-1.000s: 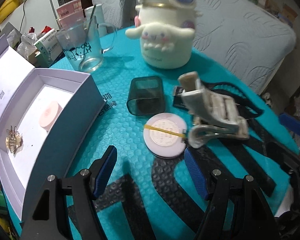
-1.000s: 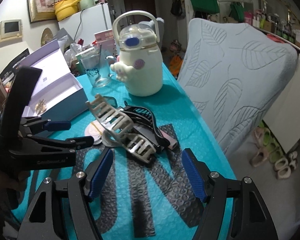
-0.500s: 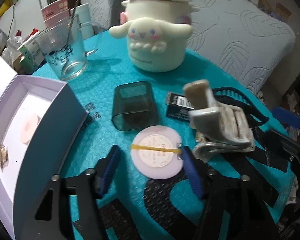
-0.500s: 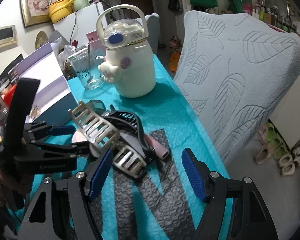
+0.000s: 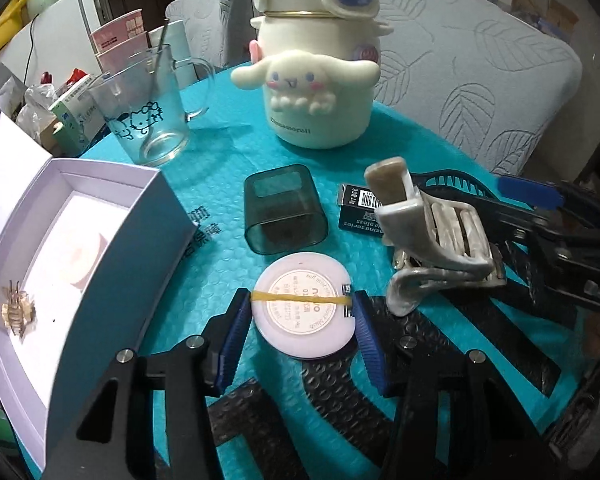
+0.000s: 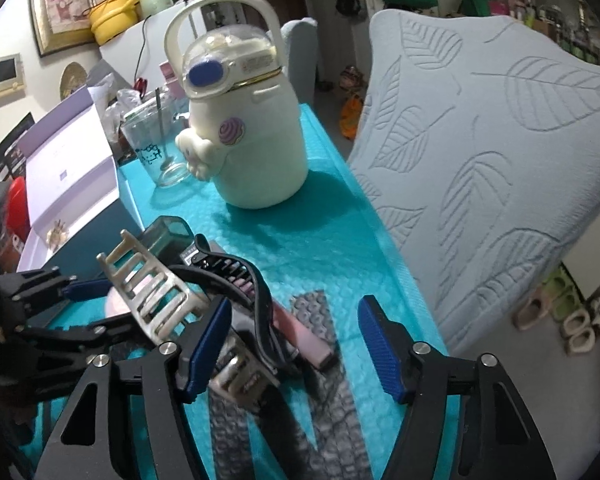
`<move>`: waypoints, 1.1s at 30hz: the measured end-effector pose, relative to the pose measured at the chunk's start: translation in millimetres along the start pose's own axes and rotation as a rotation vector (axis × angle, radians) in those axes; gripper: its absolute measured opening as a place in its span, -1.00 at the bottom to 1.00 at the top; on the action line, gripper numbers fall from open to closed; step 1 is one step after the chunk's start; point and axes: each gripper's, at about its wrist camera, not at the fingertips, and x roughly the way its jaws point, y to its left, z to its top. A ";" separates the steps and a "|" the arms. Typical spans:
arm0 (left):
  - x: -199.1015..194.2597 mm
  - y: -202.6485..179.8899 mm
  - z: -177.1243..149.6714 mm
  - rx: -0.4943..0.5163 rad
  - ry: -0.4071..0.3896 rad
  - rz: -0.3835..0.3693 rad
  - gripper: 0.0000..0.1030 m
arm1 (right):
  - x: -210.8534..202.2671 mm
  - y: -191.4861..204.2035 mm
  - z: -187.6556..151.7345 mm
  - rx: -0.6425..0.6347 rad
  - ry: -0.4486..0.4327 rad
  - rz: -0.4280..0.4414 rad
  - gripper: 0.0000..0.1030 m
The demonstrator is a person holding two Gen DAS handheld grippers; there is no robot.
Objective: Organize rigid objects
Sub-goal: 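Grasp the black claw clip with the right tool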
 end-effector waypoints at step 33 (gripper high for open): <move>-45.4 17.2 -34.2 -0.105 -0.047 -0.002 -0.02 | -48.1 29.6 -10.7 -0.021 -0.100 -0.022 -0.69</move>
